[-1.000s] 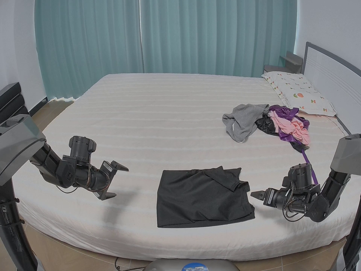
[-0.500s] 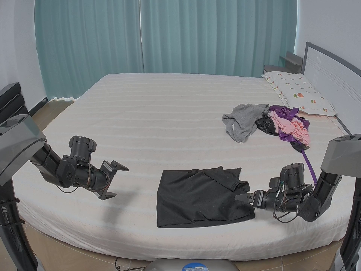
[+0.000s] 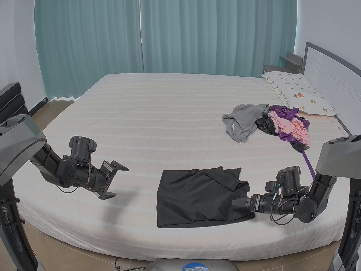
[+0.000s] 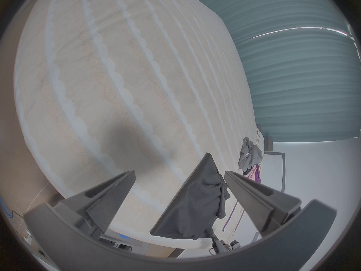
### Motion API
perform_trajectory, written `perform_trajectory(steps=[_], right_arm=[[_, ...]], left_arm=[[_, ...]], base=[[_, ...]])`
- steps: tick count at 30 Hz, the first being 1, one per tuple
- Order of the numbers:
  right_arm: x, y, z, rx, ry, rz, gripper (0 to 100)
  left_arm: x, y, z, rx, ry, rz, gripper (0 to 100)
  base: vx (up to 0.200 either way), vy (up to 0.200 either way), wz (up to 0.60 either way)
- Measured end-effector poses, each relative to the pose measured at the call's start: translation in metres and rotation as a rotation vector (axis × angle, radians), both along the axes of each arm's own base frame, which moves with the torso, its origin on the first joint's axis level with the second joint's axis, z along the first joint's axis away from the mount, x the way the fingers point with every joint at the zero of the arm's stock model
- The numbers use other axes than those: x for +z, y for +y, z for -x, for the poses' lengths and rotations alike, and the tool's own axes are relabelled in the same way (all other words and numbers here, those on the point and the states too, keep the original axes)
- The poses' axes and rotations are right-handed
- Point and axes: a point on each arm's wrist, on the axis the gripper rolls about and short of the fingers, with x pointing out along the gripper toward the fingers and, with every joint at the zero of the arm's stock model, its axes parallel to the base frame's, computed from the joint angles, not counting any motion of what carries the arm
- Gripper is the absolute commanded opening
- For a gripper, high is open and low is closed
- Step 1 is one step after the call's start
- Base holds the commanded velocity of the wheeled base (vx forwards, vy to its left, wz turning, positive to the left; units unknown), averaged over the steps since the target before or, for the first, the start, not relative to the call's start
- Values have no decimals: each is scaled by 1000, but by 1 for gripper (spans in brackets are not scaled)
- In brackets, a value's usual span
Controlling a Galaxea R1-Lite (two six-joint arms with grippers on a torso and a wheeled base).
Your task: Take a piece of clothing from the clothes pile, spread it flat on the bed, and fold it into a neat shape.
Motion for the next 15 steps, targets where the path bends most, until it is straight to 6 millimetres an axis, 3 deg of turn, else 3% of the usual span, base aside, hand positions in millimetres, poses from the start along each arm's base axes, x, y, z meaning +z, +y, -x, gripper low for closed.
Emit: perform_trajectory(steps=[7, 15], right_arm=[[-4, 0, 1, 12, 12, -2, 0], [-5, -14, 3, -27, 31, 12, 0]], left_arm=[[-1, 0, 0, 7, 0, -8, 100], [-1, 0, -1, 7, -2, -8, 100]], base=[[0, 0, 0], [0, 0, 0]])
